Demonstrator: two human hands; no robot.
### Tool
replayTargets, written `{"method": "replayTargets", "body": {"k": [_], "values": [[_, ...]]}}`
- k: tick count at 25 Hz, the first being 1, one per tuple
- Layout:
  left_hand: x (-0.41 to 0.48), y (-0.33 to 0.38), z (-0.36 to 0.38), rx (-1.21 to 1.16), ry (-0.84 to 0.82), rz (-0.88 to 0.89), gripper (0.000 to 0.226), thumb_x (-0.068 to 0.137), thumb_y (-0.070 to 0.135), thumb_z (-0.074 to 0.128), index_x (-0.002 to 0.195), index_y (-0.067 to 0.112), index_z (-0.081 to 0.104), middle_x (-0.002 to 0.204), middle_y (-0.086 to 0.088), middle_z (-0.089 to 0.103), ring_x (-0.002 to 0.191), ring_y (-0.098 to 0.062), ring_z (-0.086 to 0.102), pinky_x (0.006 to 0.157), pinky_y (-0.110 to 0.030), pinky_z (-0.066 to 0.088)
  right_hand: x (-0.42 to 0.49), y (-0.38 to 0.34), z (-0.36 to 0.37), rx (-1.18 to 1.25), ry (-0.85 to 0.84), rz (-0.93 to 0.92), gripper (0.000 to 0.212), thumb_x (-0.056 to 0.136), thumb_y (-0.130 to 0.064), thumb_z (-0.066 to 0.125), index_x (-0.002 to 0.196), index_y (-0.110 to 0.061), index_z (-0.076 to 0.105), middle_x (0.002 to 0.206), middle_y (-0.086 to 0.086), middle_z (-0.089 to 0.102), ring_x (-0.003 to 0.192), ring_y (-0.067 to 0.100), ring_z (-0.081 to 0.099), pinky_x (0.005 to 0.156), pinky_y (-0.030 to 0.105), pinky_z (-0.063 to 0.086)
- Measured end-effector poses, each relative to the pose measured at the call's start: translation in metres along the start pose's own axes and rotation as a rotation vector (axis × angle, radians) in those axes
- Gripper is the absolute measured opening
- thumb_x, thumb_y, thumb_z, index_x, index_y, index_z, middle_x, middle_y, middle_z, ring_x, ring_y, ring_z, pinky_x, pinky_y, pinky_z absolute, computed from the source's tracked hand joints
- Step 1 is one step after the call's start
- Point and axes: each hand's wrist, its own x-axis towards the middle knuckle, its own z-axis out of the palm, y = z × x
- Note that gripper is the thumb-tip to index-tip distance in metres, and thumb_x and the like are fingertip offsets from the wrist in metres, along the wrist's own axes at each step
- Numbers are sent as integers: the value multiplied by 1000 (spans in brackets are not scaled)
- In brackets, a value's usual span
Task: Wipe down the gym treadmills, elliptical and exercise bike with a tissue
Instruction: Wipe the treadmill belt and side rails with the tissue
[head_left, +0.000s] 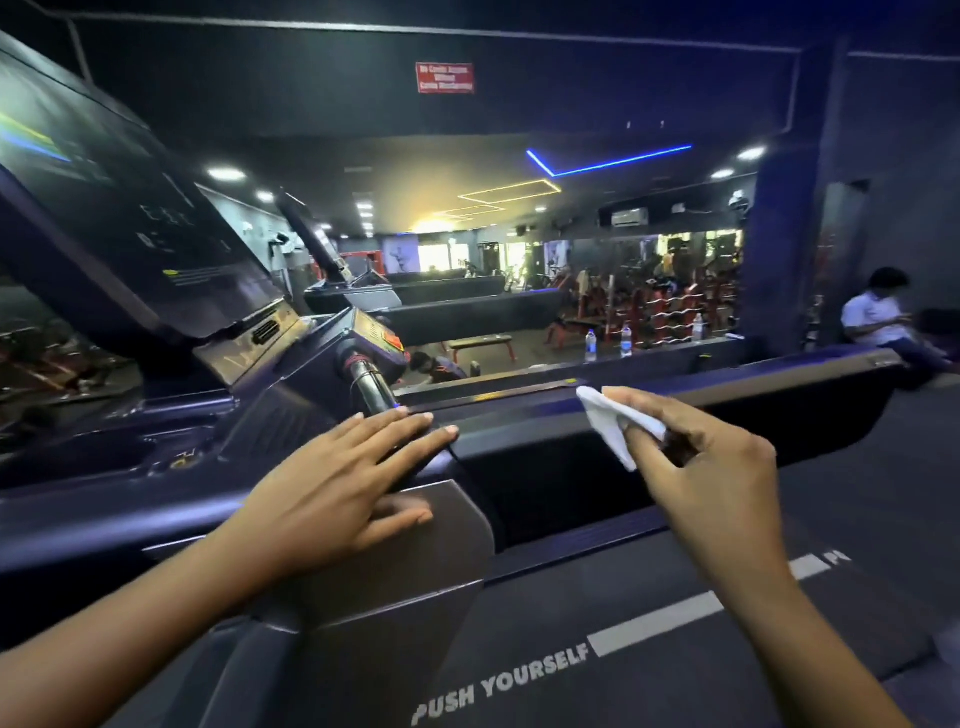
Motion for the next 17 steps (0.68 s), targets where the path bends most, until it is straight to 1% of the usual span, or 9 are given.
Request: {"method": "replayTargets", "body": {"k": [1, 3, 5, 7, 8, 11, 13, 14, 17], "values": [[-1, -1, 5, -16, 19, 11, 66, 95, 62, 25, 149, 25, 25, 143, -3, 49, 129, -23, 49, 104, -42, 43, 0, 0, 9, -89, 55, -102, 39, 76, 13, 64, 102, -15, 72, 96, -11, 70, 92, 1, 62, 82, 5, 44], [-1, -1, 11, -36, 61, 23, 65, 95, 59, 28, 148, 21, 30, 141, -4, 51, 126, -23, 52, 100, -42, 47, -4, -3, 39, -214, 83, -295, 41, 72, 14, 55, 104, -8, 71, 103, -1, 69, 98, 6, 59, 93, 11, 41], [-2, 0, 13, -25, 102, 39, 65, 94, 57, 31, 146, 18, 32, 138, -7, 53, 122, -25, 55, 99, -40, 48, -15, -6, 71, -306, -13, -449, 38, 76, 2, 47, 106, -6, 70, 108, 6, 69, 101, 13, 60, 95, 19, 42], [-1, 0, 14, -1, 151, 48, 64, 93, 55, 32, 144, 15, 37, 135, -10, 55, 120, -27, 57, 100, -40, 42, -23, -2, 88, -373, -130, -547, 38, 83, -3, 43, 112, -4, 67, 114, 8, 66, 108, 18, 61, 94, 27, 44], [-1, 1, 15, 2, 167, 49, 64, 92, 54, 33, 142, 14, 41, 134, -11, 56, 118, -27, 59, 99, -39, 40, -22, 5, 87, -394, -160, -558, 38, 84, 0, 44, 115, -3, 65, 117, 8, 65, 111, 19, 60, 96, 29, 44], [-2, 3, 16, 16, 176, 48, 64, 91, 53, 35, 140, 13, 45, 132, -13, 58, 114, -29, 61, 93, -40, 50, -10, 29, 65, -458, -172, -491, 44, 83, 6, 40, 118, -5, 64, 120, 6, 63, 115, 18, 57, 103, 27, 39], [-2, 2, 16, 2, 175, 48, 64, 91, 53, 34, 141, 14, 43, 132, -12, 57, 113, -28, 61, 96, -39, 43, 3, 45, 45, -555, -163, -436, 47, 82, 1, 34, 118, -7, 65, 118, 5, 64, 113, 19, 59, 104, 24, 36], [-3, 0, 15, -9, 177, 47, 64, 91, 54, 34, 141, 15, 43, 131, -11, 58, 112, -27, 62, 96, -36, 38, 11, 52, 36, -599, -158, -402, 48, 80, 1, 34, 116, -8, 65, 117, 6, 65, 110, 20, 61, 103, 24, 36], [10, 1, 8, -42, 184, 69, 63, 90, 56, 34, 139, 19, 47, 129, -4, 59, 108, -21, 64, 94, -31, 33, 28, 54, 17, -658, -131, -331, 48, 73, 6, 41, 110, -8, 68, 111, 9, 68, 100, 25, 66, 94, 28, 43]]}}
